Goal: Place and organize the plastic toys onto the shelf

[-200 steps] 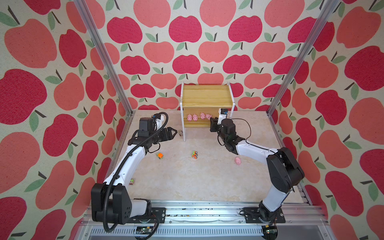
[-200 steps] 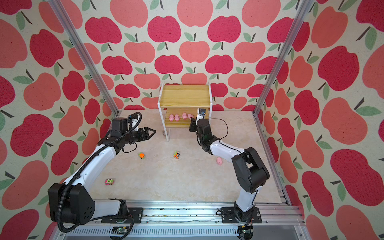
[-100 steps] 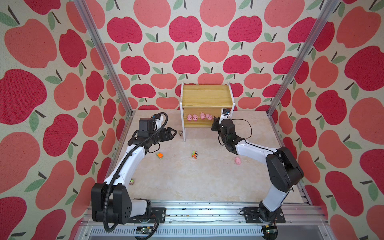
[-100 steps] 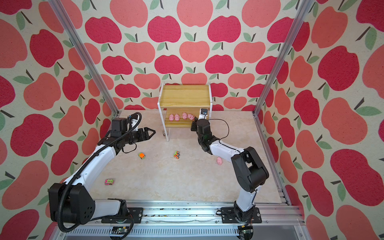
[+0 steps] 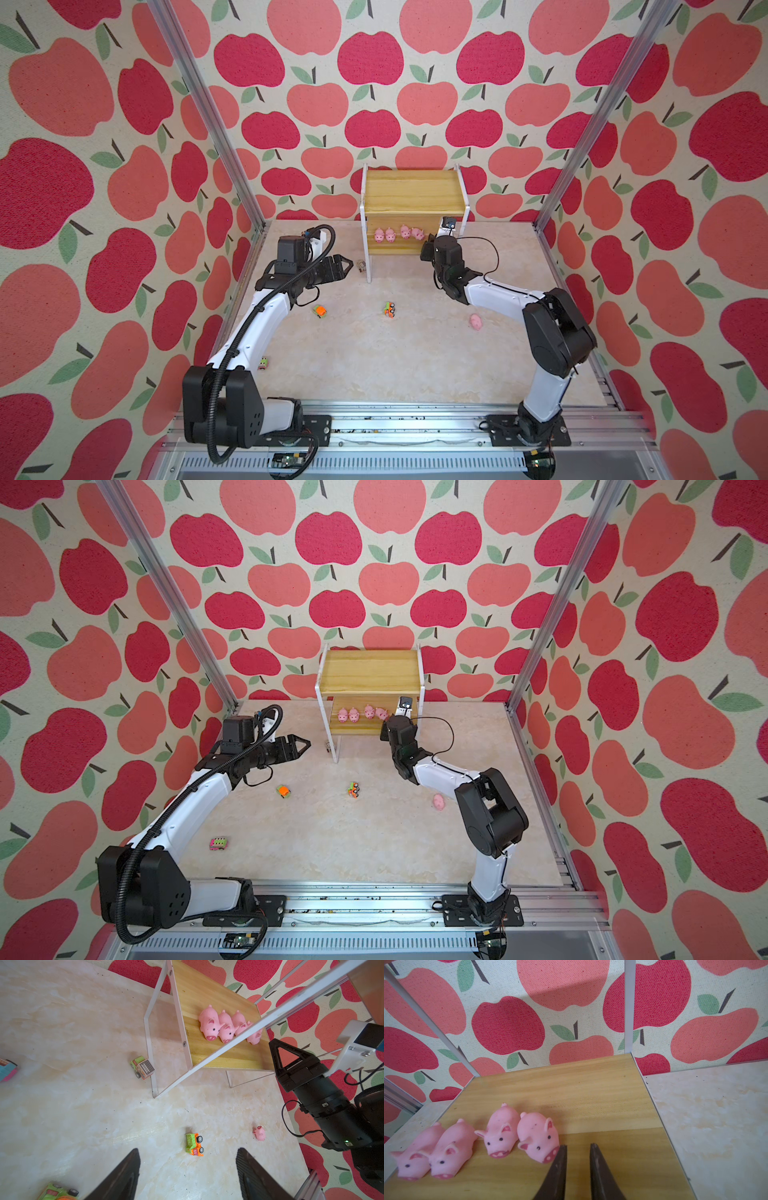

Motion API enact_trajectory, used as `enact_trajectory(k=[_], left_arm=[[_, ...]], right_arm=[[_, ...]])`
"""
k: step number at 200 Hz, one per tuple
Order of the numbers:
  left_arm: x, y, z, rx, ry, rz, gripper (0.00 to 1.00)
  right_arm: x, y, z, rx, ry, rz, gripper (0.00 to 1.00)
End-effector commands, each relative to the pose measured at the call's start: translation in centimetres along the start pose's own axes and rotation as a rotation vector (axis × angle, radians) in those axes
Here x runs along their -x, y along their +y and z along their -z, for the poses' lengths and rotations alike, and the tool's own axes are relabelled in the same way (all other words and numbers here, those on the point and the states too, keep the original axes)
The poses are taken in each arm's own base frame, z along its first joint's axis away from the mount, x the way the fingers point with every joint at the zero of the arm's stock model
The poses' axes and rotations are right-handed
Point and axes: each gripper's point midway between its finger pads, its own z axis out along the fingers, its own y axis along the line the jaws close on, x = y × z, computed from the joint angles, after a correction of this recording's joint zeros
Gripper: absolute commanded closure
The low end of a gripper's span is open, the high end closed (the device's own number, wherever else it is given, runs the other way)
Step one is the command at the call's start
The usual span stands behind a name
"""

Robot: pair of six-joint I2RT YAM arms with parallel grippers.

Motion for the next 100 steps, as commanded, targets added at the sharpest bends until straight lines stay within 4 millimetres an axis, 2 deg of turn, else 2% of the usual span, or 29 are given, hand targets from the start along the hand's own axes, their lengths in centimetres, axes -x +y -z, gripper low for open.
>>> enact_trajectory(k=[1,100], left_arm=[[-0.1,0.5,-0.2,0.005,0.004,-0.008,0.24],[-0.1,0.5,-0.4,-0.003,0.007,-0.005,0.24]], right_arm=[[-0.3,0.6,-0.5,-0.001,0.023,0.018,0.77],[-2.6,0.4,-0.6,0.073,0.125,0.078,0.69]])
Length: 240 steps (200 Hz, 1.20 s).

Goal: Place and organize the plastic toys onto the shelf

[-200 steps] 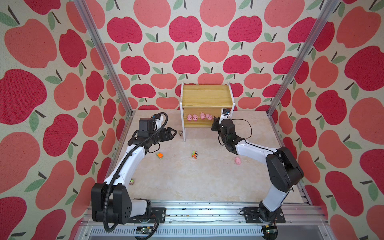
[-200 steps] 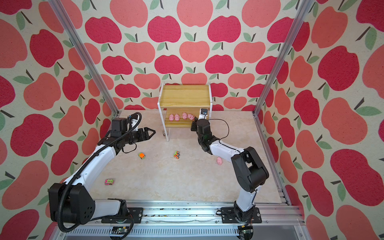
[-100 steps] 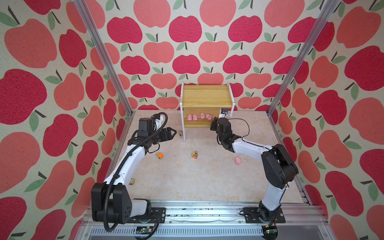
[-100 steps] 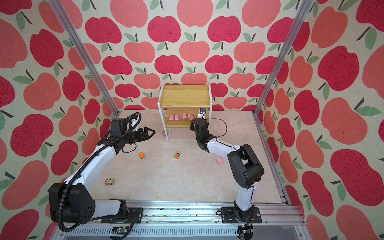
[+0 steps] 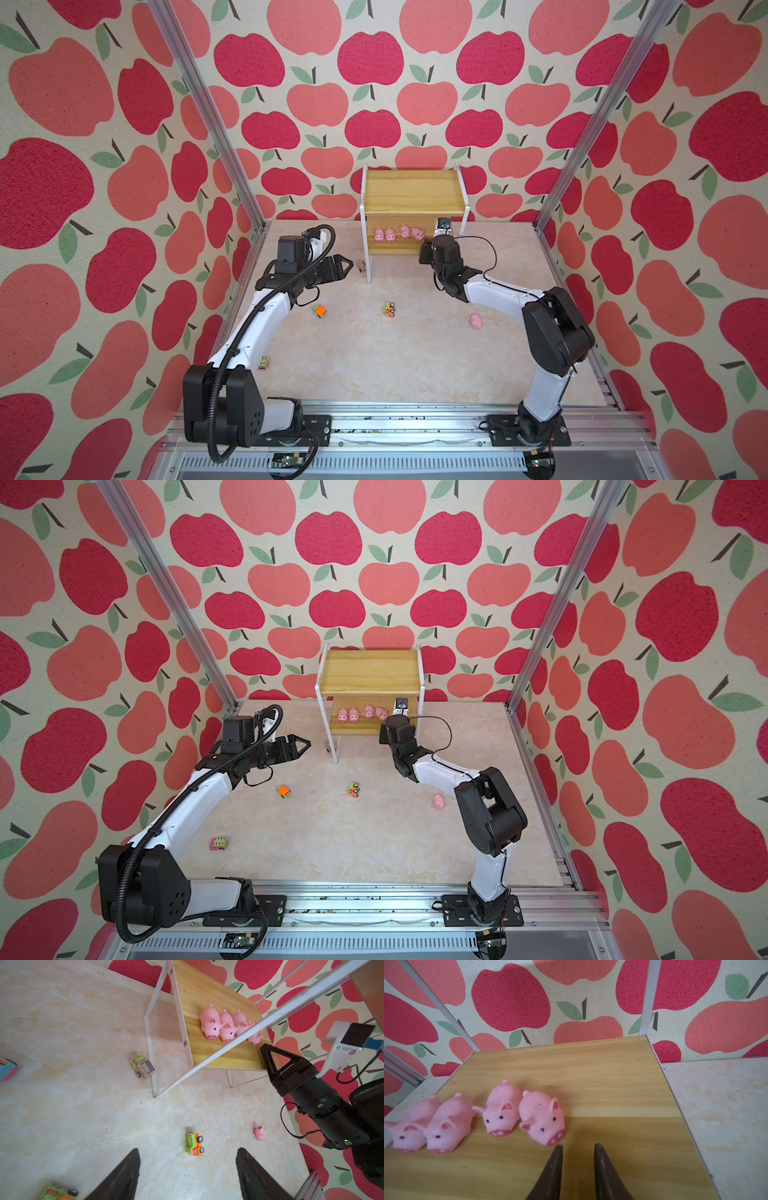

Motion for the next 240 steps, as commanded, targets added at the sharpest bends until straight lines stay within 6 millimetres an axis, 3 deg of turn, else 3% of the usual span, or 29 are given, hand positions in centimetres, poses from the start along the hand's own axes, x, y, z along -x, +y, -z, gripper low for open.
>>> enact_trajectory(k=[1,93,126,181,240], left_arm=[[-0.1,0.3,-0.3,-0.005,0.002,-0.010,0.24],[-0.1,0.3,-0.3,-0.006,0.004,-0.009,0.25],[-0.1,0.2,-0.3,-0.006,0.003,-0.009,0.25],[-0.1,0.3,-0.3,-0.005,0.004,-0.008,0.25],[-0.1,0.4,-0.3,-0.002,0.004,-0.008,0.25]], right_arm=[[-0.8,-0.2,-0.4,0.023,0.028,0.028,0.69],[-1.4,1.0,-0.6,0.128,0.025,0.048,0.61],[-1.5,0.4,-0.5,0.100,0.024,0.048,0.61],[-1.4,-2.4,-0.6,-0.052,-0.005,-0.016,0.67],[-1.3,-2.3,-2.0,-0.083,0.008,-0.048,0.67]])
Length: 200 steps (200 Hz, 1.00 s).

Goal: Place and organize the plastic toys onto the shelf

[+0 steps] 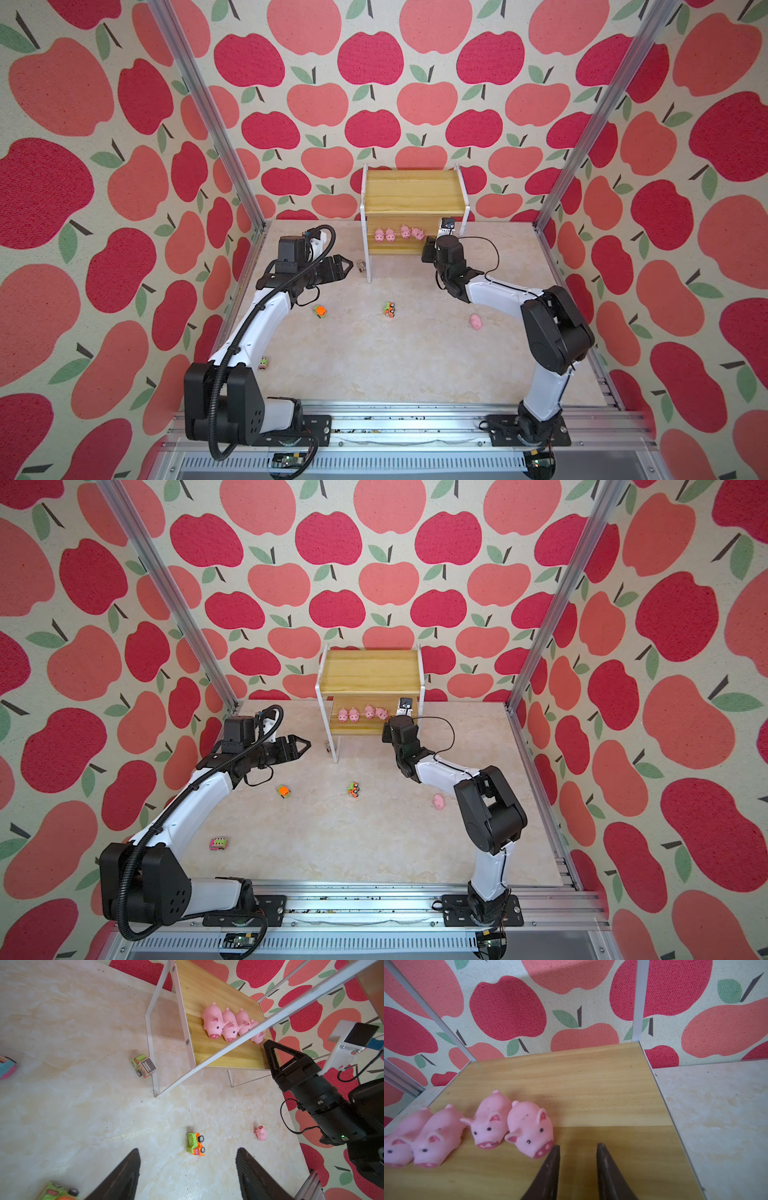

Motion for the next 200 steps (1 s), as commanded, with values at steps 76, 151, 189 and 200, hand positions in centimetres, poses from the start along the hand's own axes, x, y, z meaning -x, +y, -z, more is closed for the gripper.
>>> enact_trajectory(k=[76,151,189,200], left_arm=[[-0.1,0.4,-0.2,-0.003,0.003,-0.010,0.25],[-0.1,0.1,-0.3,-0.021,0.004,-0.013,0.25],[0.0,0.0,-0.2,-0.027,0.003,-0.015,0.25],[-0.1,0.0,-0.2,-0.027,0.004,-0.014,0.25]], right_arm=[[-2.5,-0.8,-1.8,-0.051,0.077,0.023,0.67],[-4.0,0.5,-1.1,0.067,0.127,0.070,0.64],[-3.9,0.7,-1.0,0.083,0.124,0.072,0.64],[-3.9,0.7,-0.9,0.083,0.123,0.073,0.64]])
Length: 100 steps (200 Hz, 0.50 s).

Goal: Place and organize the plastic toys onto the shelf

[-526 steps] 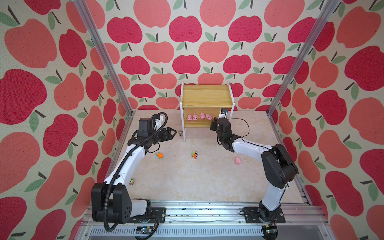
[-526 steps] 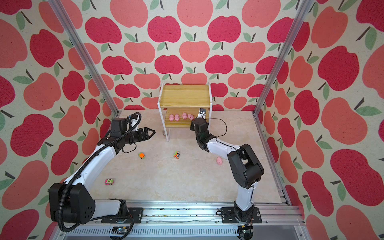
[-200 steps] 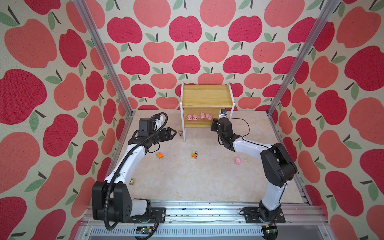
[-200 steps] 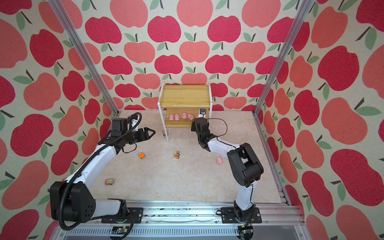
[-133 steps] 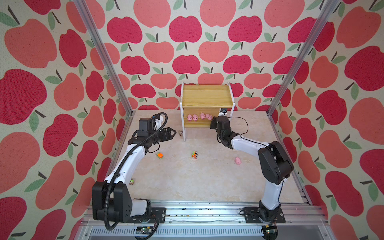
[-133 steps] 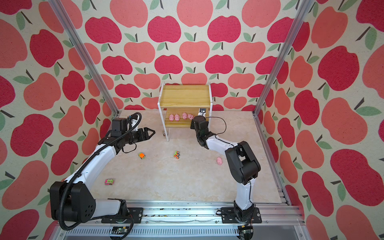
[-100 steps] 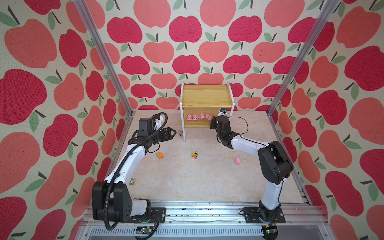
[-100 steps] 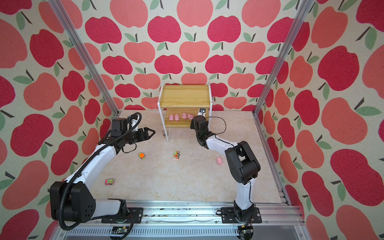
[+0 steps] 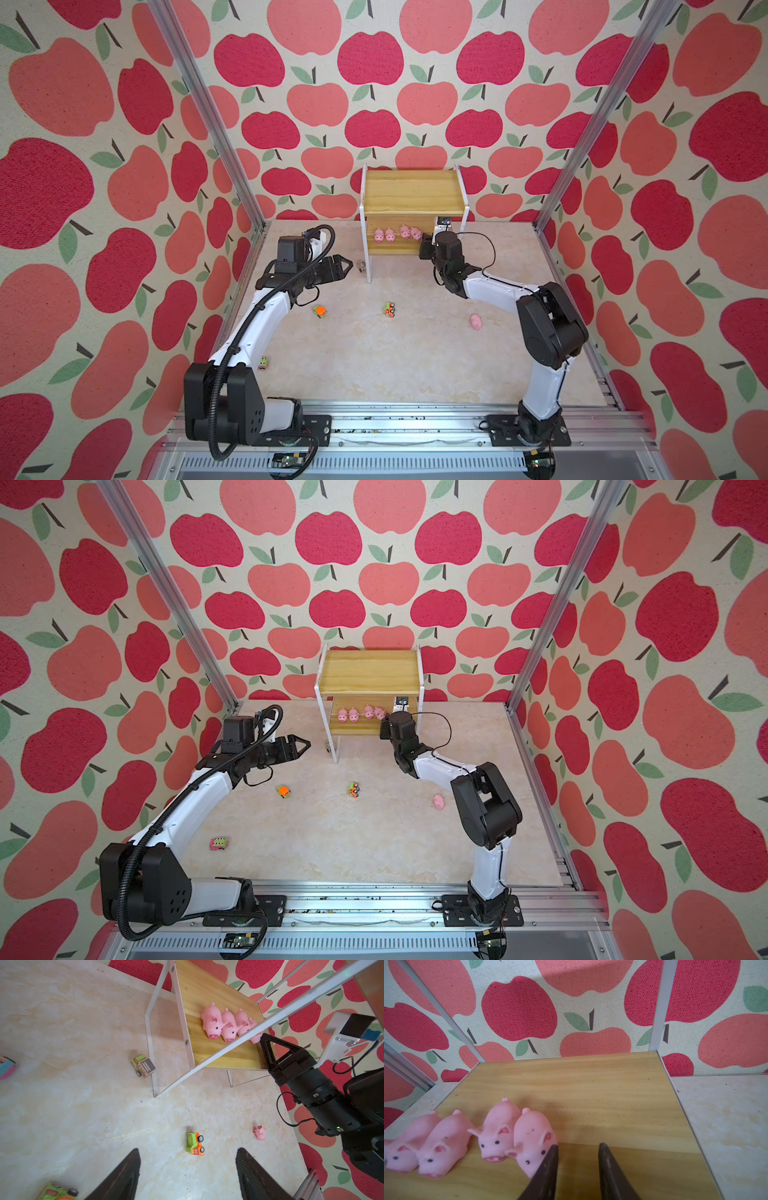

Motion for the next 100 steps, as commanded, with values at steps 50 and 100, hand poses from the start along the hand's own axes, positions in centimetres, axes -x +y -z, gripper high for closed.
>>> enact_trajectory(k=[50,100], left_arm=[[-0.05,-0.02,-0.29,-0.022,0.002,-0.018,0.25],[-0.01,-0.04,-0.27,-0.022,0.000,-0.018,0.25]], right_arm=[[-4.21,-0.31,0.18,0.024,0.117,0.031,0.64],[-4.21,0.00,0.28,0.031,0.122,0.048,0.64]])
